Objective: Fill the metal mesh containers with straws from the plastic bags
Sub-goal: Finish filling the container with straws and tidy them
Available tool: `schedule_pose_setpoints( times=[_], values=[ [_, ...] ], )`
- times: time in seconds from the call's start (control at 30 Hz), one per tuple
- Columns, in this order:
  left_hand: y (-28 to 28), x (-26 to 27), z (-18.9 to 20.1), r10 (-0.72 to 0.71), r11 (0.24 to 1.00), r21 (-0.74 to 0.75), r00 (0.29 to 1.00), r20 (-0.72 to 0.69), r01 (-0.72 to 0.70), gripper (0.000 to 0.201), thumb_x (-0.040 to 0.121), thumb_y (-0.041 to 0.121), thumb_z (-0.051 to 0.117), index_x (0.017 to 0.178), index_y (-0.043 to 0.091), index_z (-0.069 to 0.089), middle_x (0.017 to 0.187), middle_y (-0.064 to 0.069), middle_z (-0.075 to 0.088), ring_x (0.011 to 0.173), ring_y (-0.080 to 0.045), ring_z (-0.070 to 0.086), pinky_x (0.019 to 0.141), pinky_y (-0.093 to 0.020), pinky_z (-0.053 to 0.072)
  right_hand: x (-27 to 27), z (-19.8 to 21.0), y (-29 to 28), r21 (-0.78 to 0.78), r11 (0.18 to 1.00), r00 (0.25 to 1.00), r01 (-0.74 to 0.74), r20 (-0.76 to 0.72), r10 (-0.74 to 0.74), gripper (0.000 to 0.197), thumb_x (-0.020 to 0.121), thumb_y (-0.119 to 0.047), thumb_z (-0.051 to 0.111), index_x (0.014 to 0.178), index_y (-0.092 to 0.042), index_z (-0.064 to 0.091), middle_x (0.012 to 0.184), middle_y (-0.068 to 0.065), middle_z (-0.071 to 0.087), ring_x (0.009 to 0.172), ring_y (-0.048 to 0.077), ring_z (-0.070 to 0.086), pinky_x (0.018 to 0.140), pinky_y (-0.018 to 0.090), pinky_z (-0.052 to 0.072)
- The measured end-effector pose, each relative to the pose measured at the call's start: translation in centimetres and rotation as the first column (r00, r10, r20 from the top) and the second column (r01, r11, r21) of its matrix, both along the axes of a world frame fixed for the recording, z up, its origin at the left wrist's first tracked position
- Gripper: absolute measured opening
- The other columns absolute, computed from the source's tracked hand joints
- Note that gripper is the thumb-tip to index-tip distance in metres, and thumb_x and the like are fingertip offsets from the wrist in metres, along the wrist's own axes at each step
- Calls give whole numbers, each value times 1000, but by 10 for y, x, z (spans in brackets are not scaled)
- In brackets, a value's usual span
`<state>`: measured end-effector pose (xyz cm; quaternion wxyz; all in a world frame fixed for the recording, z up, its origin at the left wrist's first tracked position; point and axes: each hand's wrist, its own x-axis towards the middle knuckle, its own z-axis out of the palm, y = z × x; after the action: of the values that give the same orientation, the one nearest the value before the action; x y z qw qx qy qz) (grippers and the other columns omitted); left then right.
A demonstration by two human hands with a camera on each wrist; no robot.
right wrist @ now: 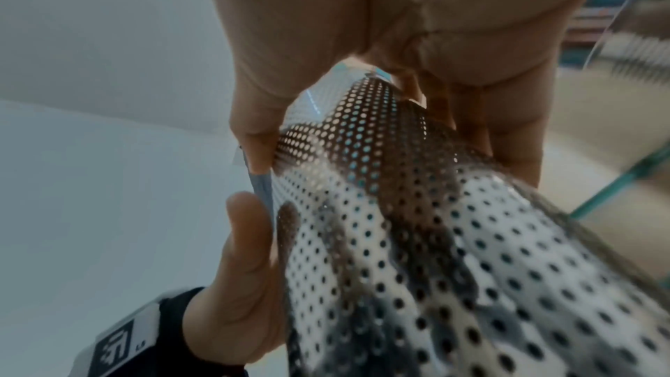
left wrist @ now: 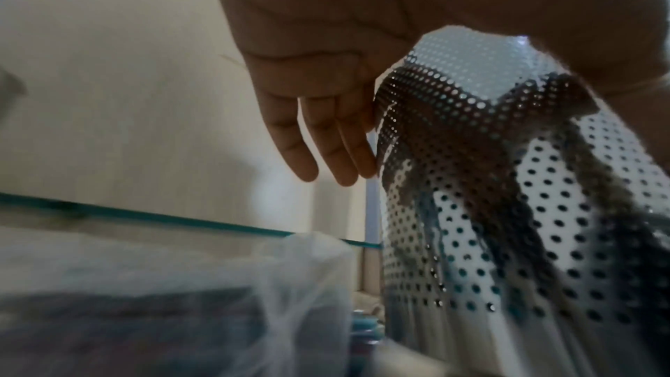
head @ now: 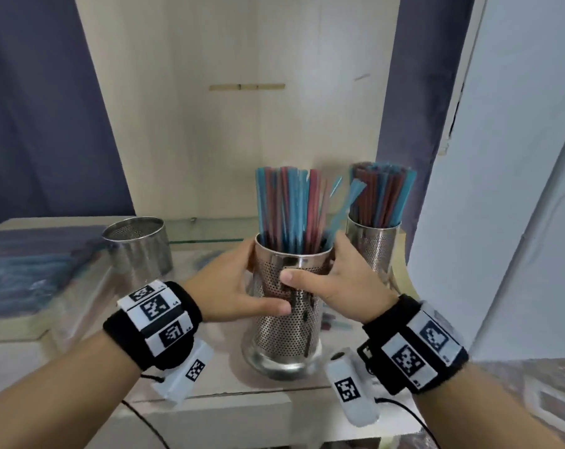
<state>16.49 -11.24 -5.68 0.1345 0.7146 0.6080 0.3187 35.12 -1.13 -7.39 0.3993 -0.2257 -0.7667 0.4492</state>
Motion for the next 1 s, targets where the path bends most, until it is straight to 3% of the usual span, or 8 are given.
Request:
schedule_pose_setpoints(
  times=[0.1, 0.23, 0.33, 0.43, 0.53, 0.63, 0.87, 1.0],
  values=[
    [-17, -25, -10, 69, 997, -13, 998, -13, -70, 103, 52, 75, 79, 137, 35, 37, 129, 22, 56, 117, 5, 53, 100, -31, 48, -32, -4, -14, 1, 1000, 999, -28, 37, 27, 85, 56, -43, 94, 124, -21, 49, 112, -7, 70, 104, 5, 67, 90, 31, 53],
    [-35, -43, -16, 157, 987, 29, 988, 0, -157, 88, 51, 66, 84, 123, 47, 36, 117, 34, 53, 109, 17, 51, 95, -14, 45, -61, -7, -26, -2, 998, 995, -63, 81, 63, 83, 60, -29, 95, 125, -14, 45, 106, -9, 66, 93, -15, 62, 82, 10, 46],
    [-40, -54, -25, 226, 973, 49, 974, 30, -227, 116, 46, 69, 84, 139, 34, 25, 123, 30, 48, 111, 10, 52, 99, -21, 45, -73, -9, -29, 29, 998, 992, -56, 111, 52, 77, 65, -21, 93, 124, -12, 43, 104, -14, 60, 82, -28, 52, 68, -3, 39],
    [-39, -60, -34, 258, 963, 72, 965, 39, -260, 129, 44, 66, 85, 146, 33, 13, 127, 23, 45, 118, 1, 50, 103, -23, 41, -83, -16, -28, 16, 998, 992, -58, 109, 56, 82, 62, -23, 94, 126, -12, 43, 109, -11, 61, 93, -21, 57, 76, 2, 44],
    [-36, -62, -39, 273, 957, 100, 962, 0, -272, 123, 42, 72, 82, 140, 42, 14, 134, 14, 50, 121, -3, 50, 105, -28, 42, -91, -26, -24, 5, 997, 994, -77, 83, 76, 94, 54, -36, 95, 129, -13, 42, 118, -3, 65, 108, 2, 64, 93, 26, 52],
    [-33, -67, -45, 293, 950, 107, 956, 16, -293, 127, 43, 68, 84, 144, 33, 15, 129, 19, 47, 118, 0, 48, 102, -24, 40, -96, -32, -21, 0, 994, 991, -105, 83, 105, 97, 51, -37, 96, 129, -16, 41, 121, -3, 64, 113, 6, 63, 99, 36, 53],
    [-25, -84, -53, 365, 927, 99, 931, -5, -363, 130, 49, 53, 90, 149, 20, 14, 140, 2, 51, 122, -9, 49, 104, -25, 37, -76, -13, 8, -72, 984, 910, -165, 374, 180, 77, 80, -21, 79, 146, -21, 38, 139, 3, 53, 127, 16, 52, 103, 30, 43],
    [-20, -82, -56, 401, 912, 100, 916, -21, -397, 132, 51, 50, 91, 151, 16, 10, 143, -1, 49, 125, -17, 51, 103, -24, 36, -42, -2, 47, 111, 994, 754, 3, 653, -75, 58, 89, -17, 67, 142, -24, 44, 137, 3, 53, 124, 21, 52, 100, 31, 43]
  ],
)
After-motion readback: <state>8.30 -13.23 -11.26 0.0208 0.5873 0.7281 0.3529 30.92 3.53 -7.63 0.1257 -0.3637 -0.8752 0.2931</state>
